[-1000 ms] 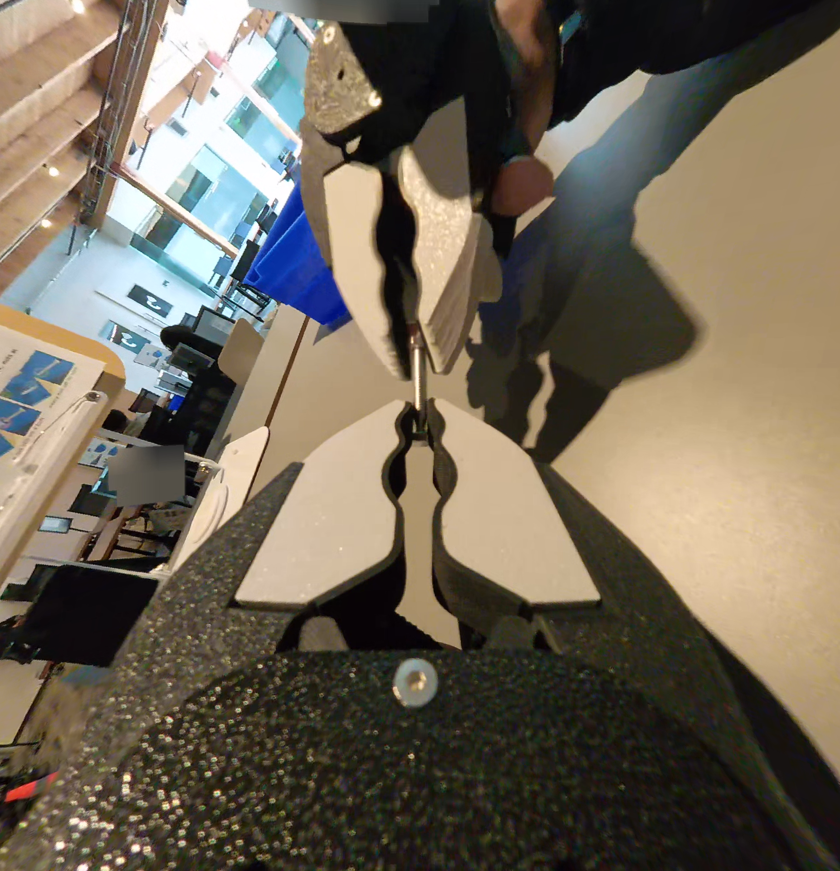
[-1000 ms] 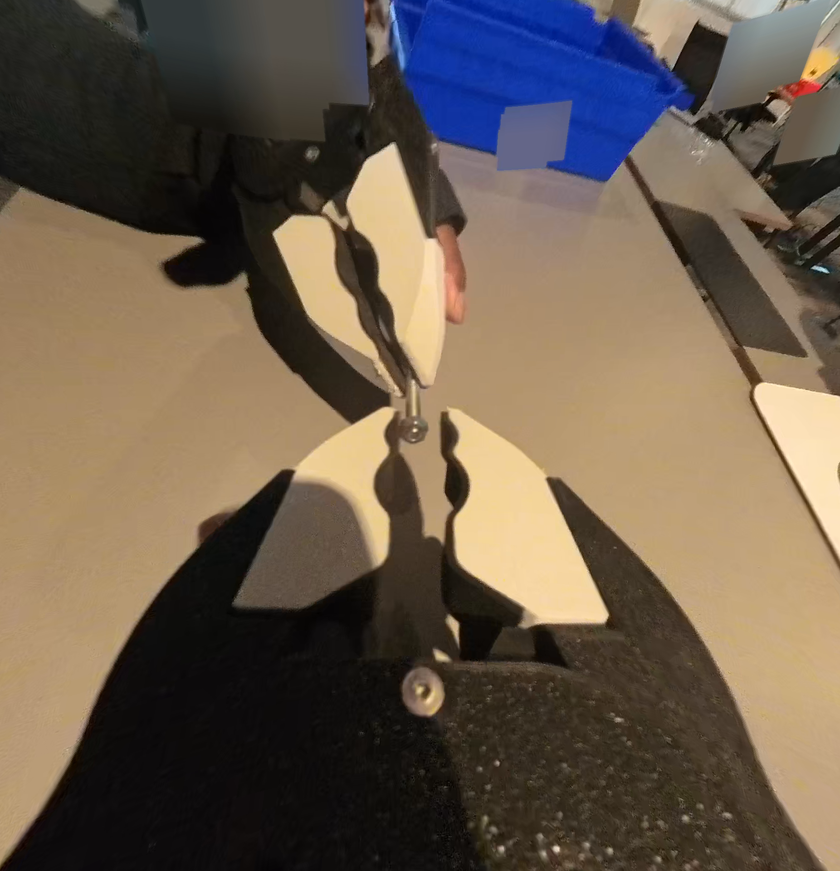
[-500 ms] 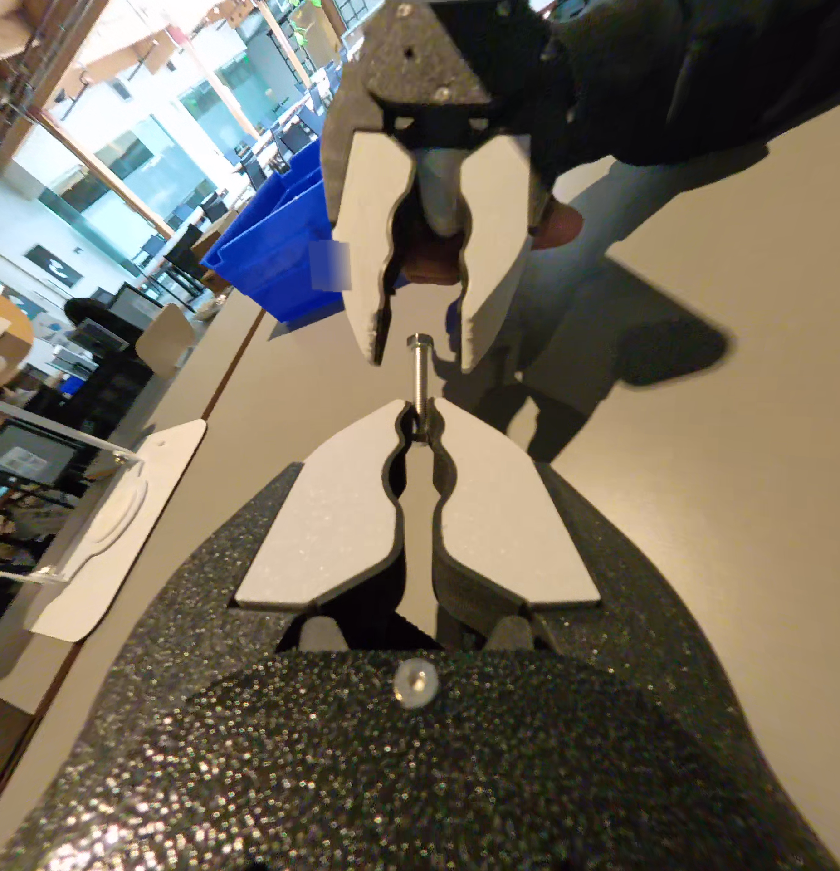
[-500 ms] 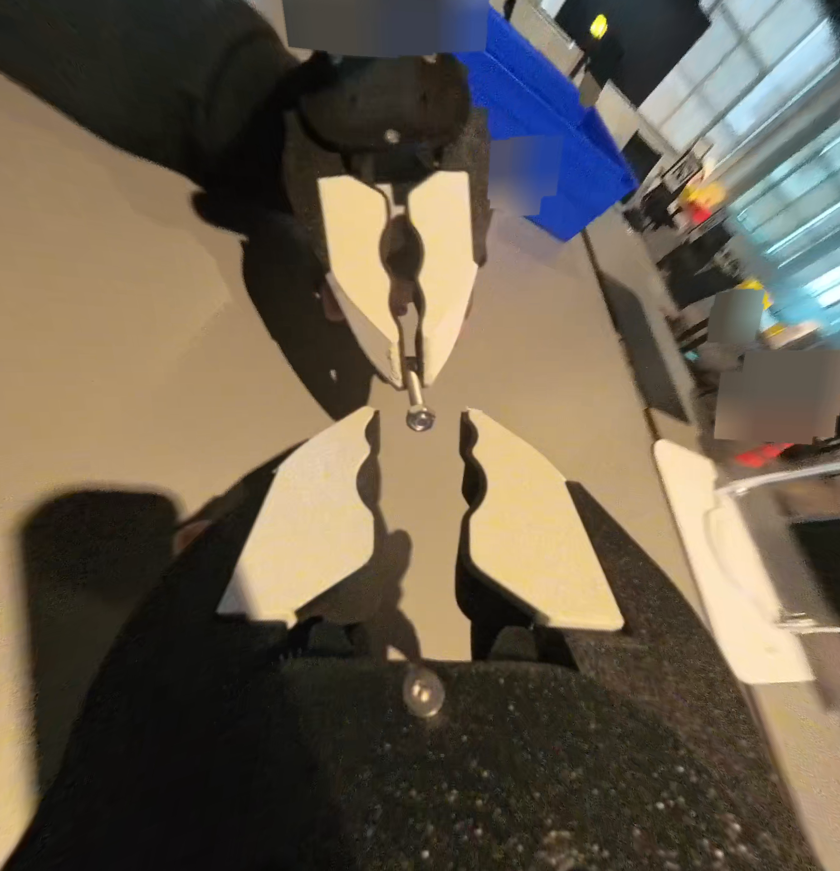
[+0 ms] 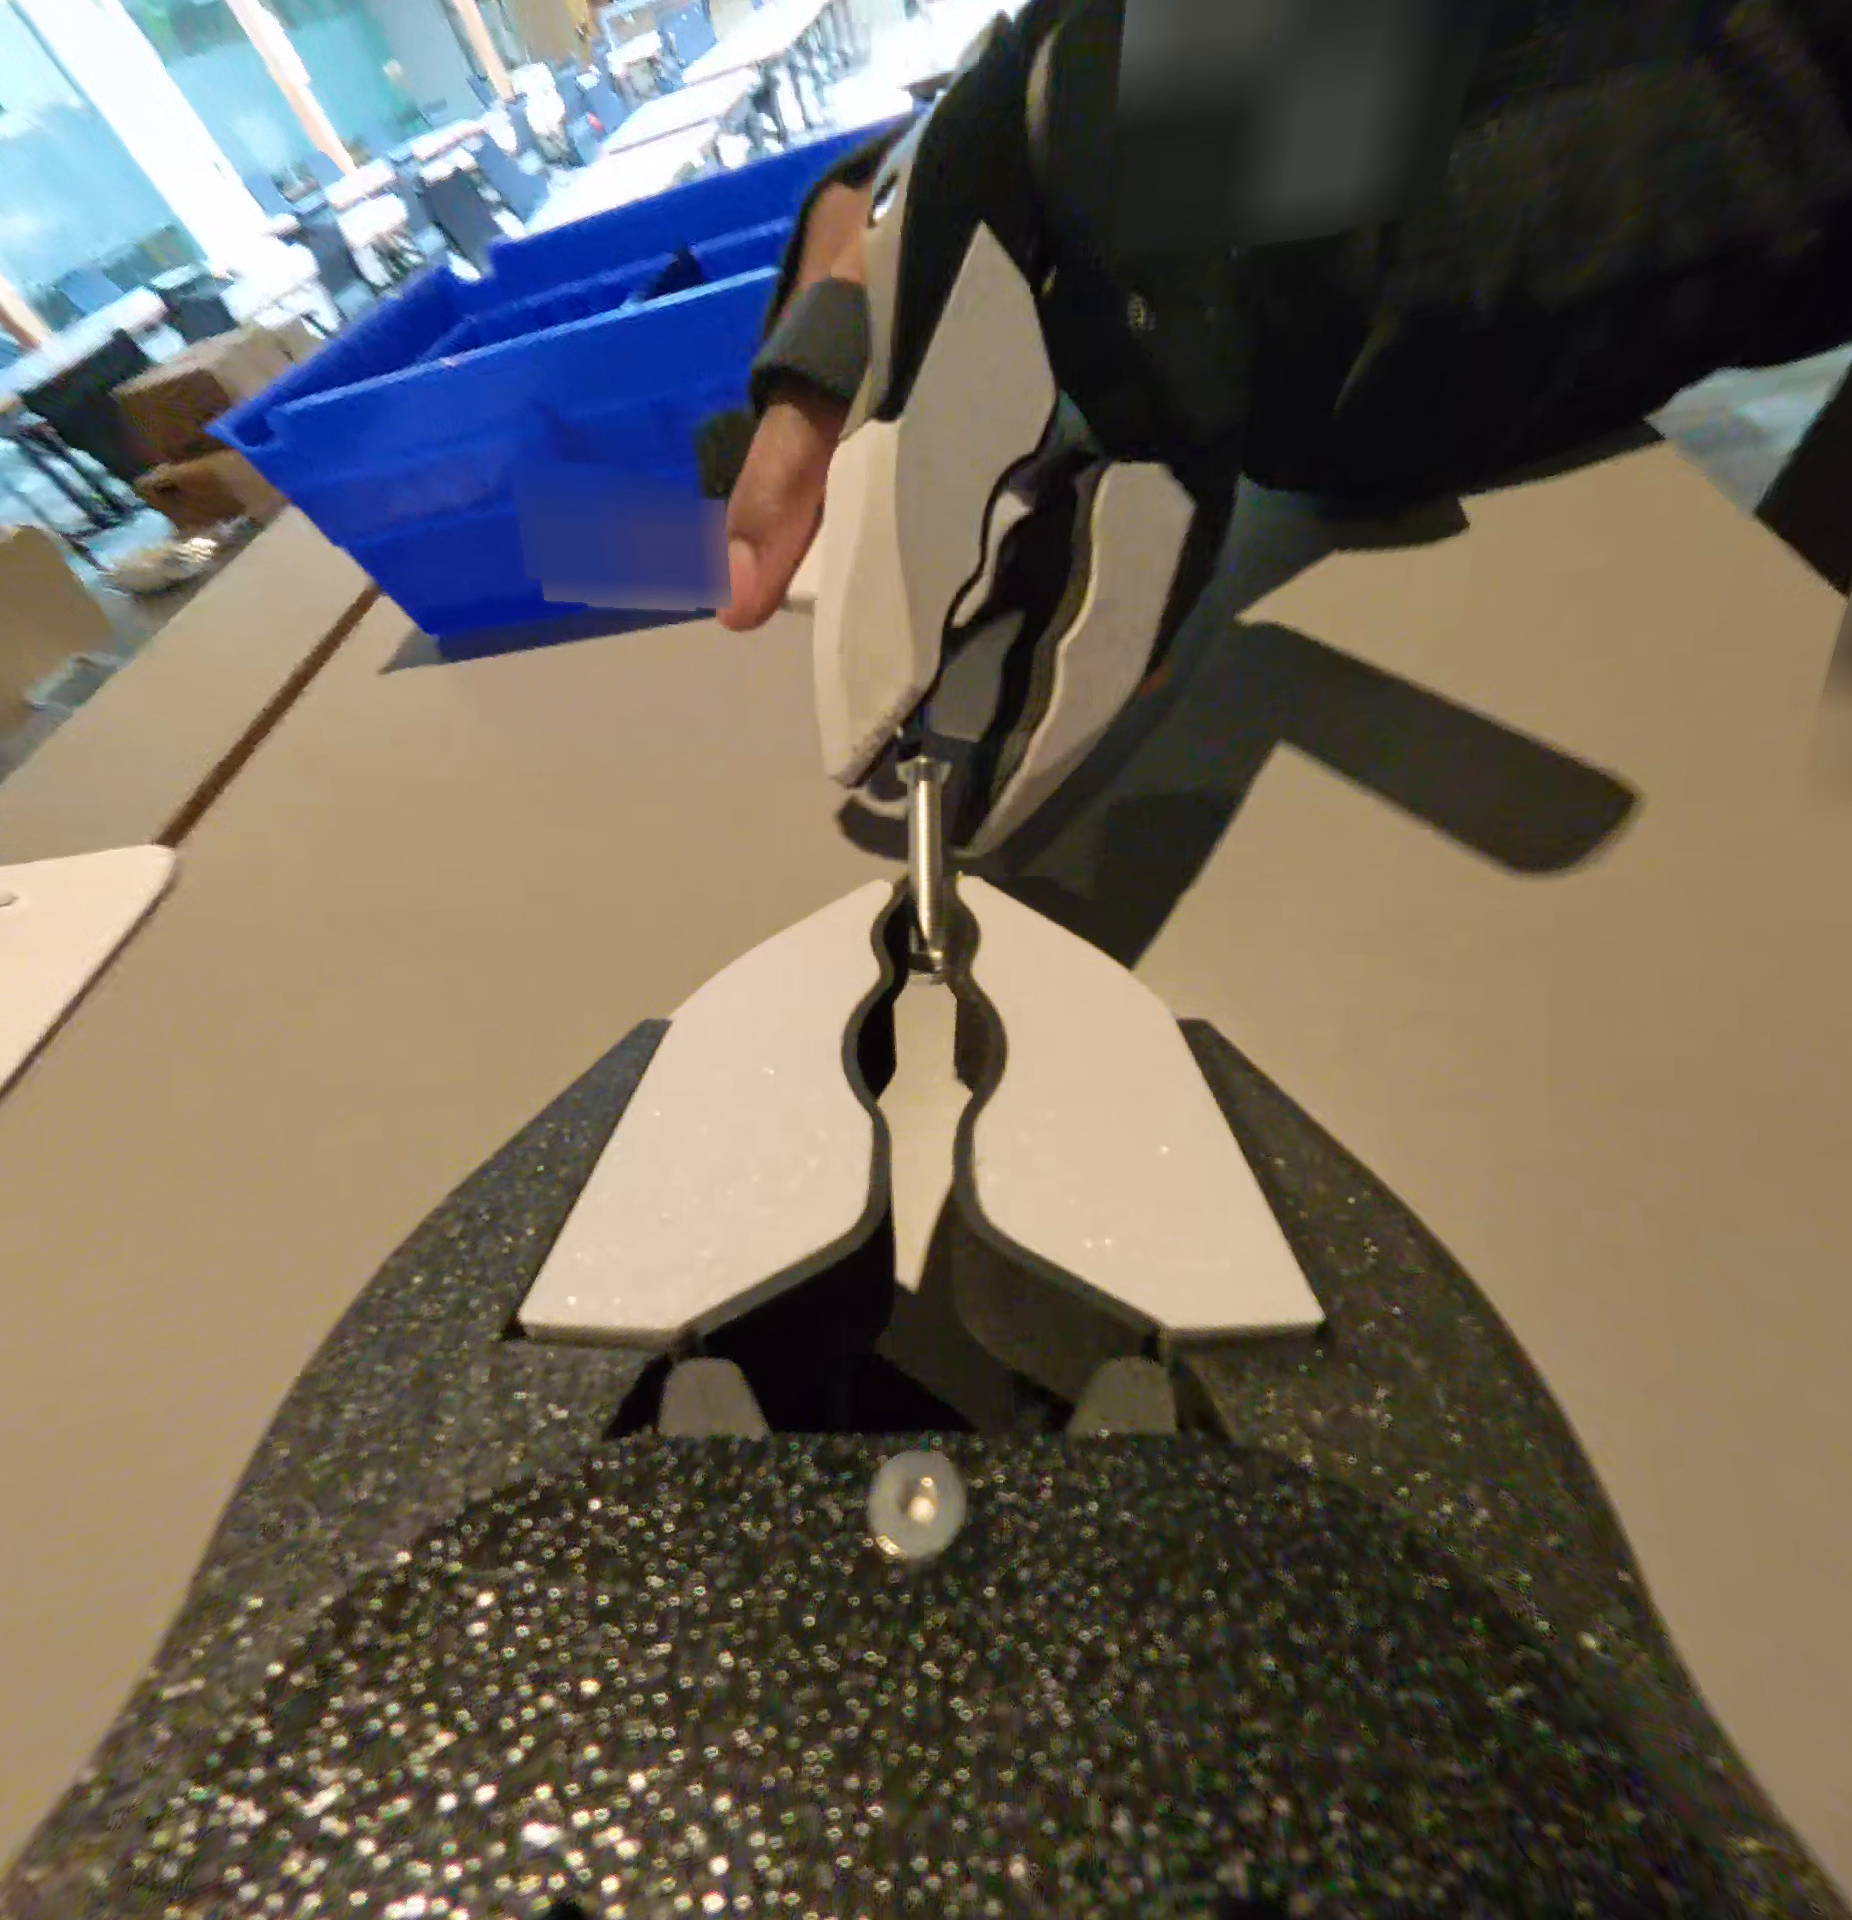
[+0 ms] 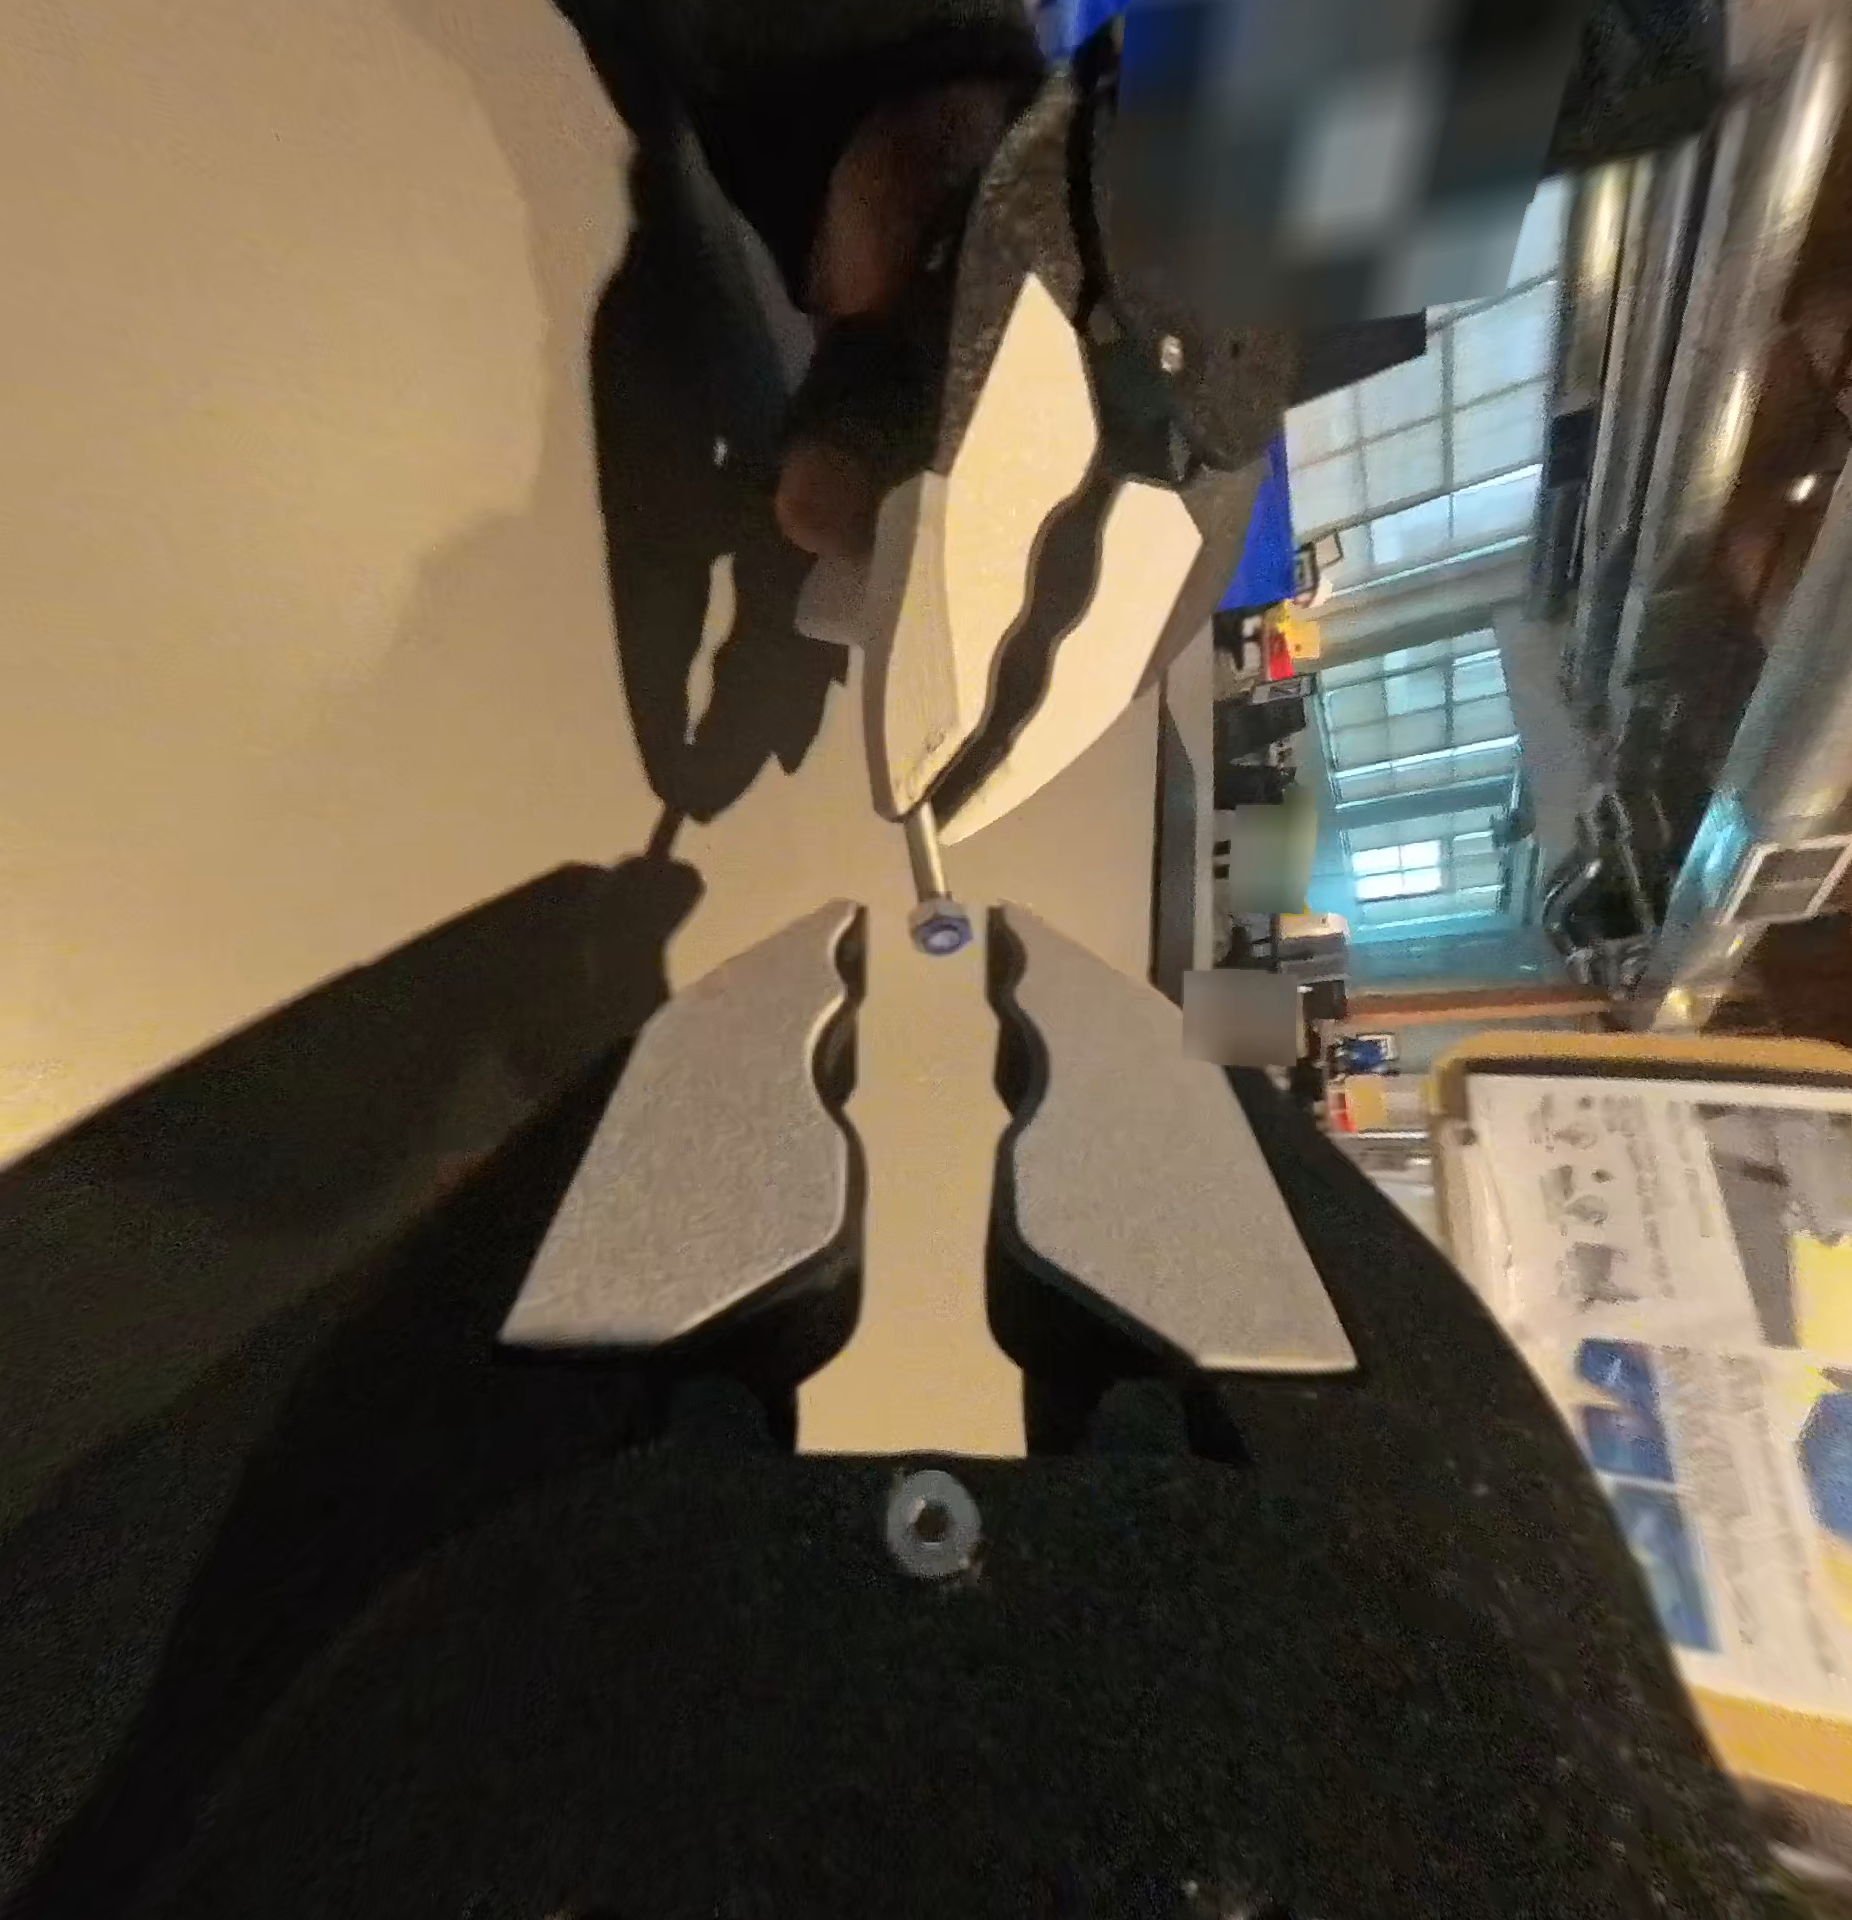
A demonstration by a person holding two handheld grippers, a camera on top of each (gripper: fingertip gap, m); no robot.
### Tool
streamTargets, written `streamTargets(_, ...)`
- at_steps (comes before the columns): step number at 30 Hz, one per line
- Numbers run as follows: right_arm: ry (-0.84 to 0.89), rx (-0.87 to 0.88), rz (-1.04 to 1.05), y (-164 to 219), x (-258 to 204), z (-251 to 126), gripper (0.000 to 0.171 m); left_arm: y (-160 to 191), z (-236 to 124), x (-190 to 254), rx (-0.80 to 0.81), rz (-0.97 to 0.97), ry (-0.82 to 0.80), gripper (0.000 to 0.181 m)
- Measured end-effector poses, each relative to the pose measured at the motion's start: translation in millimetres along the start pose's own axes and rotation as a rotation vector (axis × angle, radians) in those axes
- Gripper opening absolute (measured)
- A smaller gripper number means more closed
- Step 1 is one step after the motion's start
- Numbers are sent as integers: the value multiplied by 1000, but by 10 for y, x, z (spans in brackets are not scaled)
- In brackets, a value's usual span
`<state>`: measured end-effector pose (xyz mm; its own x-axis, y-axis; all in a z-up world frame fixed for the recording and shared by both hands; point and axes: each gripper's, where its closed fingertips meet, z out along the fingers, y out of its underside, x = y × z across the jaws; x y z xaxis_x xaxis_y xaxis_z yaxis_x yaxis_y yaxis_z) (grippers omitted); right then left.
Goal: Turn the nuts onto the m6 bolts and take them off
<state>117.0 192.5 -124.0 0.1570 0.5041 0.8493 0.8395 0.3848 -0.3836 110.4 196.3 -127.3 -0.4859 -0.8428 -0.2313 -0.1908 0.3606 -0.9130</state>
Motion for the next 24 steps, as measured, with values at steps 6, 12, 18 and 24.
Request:
streamTargets(6,-81,57,480,32,72,6,35,27,18,-121,-46,170,-142,5)
streamTargets(12,-200,58,714,26,-5,60,21,53,56,-90,-93,288,-167,5)
streamTargets(18,-44,35,11,-60,-108,7,10,76,81,103,-67,79,23,5)
streamTargets(24,25,102,200,-146,74,-34,28,88,52,-12,-70,106,-51,5)
